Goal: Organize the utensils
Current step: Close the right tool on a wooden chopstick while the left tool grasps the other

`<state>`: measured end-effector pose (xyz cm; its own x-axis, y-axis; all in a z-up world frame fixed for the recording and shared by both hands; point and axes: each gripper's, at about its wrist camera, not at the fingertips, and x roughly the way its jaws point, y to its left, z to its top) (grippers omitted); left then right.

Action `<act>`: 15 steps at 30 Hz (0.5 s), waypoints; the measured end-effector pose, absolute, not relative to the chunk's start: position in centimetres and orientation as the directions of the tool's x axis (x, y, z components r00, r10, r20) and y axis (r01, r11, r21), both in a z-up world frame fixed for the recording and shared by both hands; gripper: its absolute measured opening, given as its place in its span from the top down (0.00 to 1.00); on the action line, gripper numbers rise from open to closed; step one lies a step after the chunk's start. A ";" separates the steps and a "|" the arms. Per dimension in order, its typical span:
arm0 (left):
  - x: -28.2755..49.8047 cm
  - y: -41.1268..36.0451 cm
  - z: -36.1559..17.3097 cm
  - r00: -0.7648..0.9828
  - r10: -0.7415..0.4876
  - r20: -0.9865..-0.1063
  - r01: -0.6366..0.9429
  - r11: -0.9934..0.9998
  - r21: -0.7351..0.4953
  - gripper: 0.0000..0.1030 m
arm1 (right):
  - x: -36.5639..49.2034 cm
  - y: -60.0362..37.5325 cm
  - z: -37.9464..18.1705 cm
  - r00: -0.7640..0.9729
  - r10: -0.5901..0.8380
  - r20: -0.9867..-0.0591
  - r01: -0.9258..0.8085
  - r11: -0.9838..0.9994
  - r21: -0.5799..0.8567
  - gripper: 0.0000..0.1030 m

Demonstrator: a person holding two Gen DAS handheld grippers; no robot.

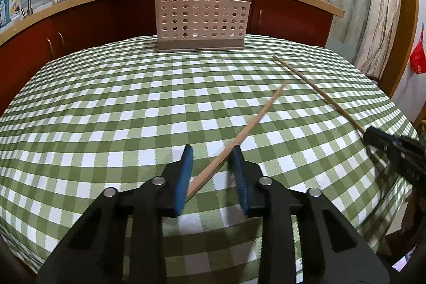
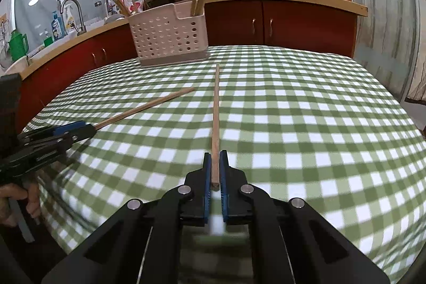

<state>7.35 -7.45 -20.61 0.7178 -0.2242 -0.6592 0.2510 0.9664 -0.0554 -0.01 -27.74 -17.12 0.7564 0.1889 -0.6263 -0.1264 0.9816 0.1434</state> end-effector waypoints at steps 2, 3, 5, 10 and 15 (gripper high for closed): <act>7.2 -7.7 -20.6 0.714 -0.233 -0.661 0.267 0.962 -0.051 0.72 | -0.4 -27.3 -17.3 0.758 0.186 -0.625 -0.131 0.982 0.133 0.93; 7.2 -7.7 -20.5 0.711 -0.238 -0.661 0.270 0.961 -0.055 0.72 | -0.6 -27.2 -17.4 0.759 0.187 -0.623 -0.134 0.982 0.132 0.93; 7.0 -7.4 -20.3 0.709 -0.248 -0.660 0.272 0.960 -0.068 0.72 | -0.6 -27.1 -17.5 0.754 0.193 -0.628 -0.137 0.981 0.137 0.93; 6.6 -6.3 -20.1 0.706 -0.254 -0.661 0.277 0.958 -0.072 0.63 | -0.6 -27.1 -17.5 0.755 0.190 -0.628 -0.126 0.981 0.146 0.90; 6.1 -5.8 -20.6 0.697 -0.256 -0.670 0.297 0.953 -0.055 0.63 | -0.7 -27.0 -17.5 0.760 0.188 -0.622 -0.122 0.982 0.147 0.87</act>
